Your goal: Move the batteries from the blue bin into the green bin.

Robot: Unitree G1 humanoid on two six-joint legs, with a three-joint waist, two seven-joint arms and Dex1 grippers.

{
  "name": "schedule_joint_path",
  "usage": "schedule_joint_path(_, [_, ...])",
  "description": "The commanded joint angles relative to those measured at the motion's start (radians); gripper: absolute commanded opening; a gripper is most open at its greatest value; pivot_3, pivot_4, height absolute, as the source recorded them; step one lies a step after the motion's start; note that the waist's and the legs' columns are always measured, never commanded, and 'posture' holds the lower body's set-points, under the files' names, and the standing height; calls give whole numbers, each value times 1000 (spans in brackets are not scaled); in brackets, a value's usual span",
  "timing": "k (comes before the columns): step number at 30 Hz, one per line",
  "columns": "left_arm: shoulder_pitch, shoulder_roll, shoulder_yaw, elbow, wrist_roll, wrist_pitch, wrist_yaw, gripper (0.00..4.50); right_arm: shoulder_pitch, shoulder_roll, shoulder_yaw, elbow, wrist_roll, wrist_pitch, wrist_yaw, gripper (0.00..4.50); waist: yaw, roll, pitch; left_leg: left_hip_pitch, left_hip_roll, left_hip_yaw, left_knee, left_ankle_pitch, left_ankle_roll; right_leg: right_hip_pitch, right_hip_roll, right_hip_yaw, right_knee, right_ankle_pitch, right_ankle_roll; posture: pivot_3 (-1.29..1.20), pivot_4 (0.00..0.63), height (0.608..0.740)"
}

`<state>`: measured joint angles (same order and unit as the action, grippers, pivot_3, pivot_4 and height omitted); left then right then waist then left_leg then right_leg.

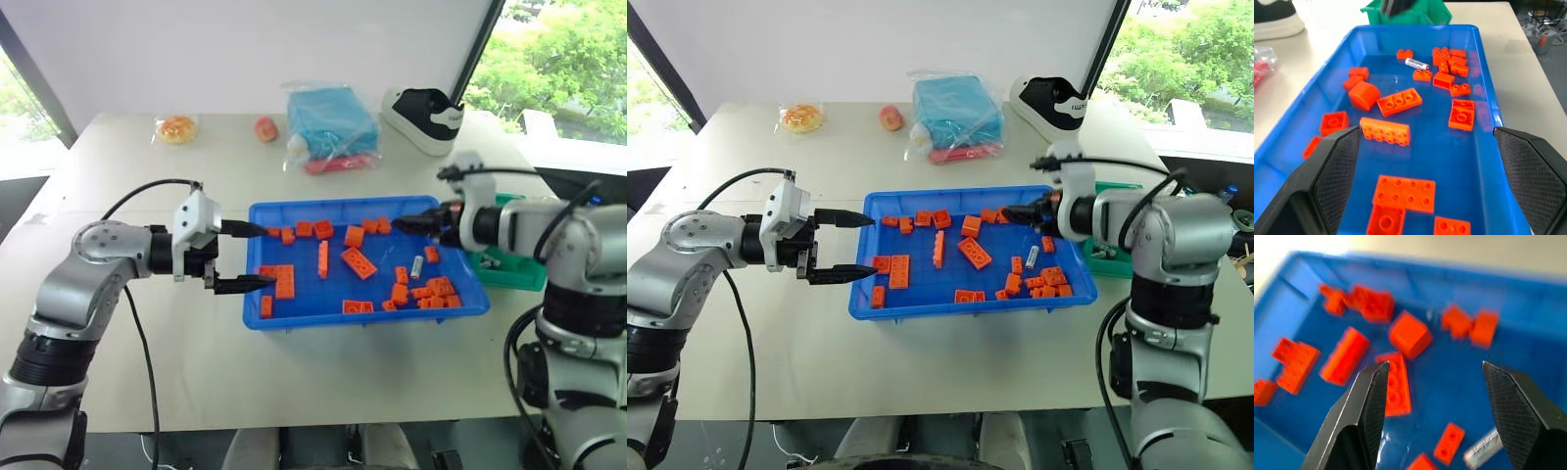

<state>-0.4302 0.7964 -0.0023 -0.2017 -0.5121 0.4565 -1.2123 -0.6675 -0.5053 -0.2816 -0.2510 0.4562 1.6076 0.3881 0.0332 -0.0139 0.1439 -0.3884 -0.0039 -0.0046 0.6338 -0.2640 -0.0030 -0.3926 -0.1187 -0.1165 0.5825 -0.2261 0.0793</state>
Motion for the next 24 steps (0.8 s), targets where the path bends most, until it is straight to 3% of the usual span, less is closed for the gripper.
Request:
schedule_joint_path(1, [-15,12,30,-26,-16,8,10,4500,22,55,-100,-16,72,7,-245,3065,3,1,0,0,0,1,0,0,0,0,0,0,0,0,0,0,150,725])
schedule_joint_path(12, [2,25,50,-35,-12,2,26,4500,1,96,-131,66,402,7,-723,3065,-18,2,1,1,1,0,-1,0,0,-1,3,0,3,2,1,0,150,725])
schedule_joint_path(20, [14,31,56,-42,-14,1,30,4500,34,94,-160,89,824,7,-1136,3065,-22,2,1,1,2,0,-2,0,1,-1,3,0,3,1,1,0,150,725])
schedule_joint_path(24, [2,23,46,-36,-12,-1,30,4500,49,68,-118,127,989,7,-1262,3065,-23,2,1,1,2,0,-2,0,1,-1,3,1,3,1,1,0,150,725])
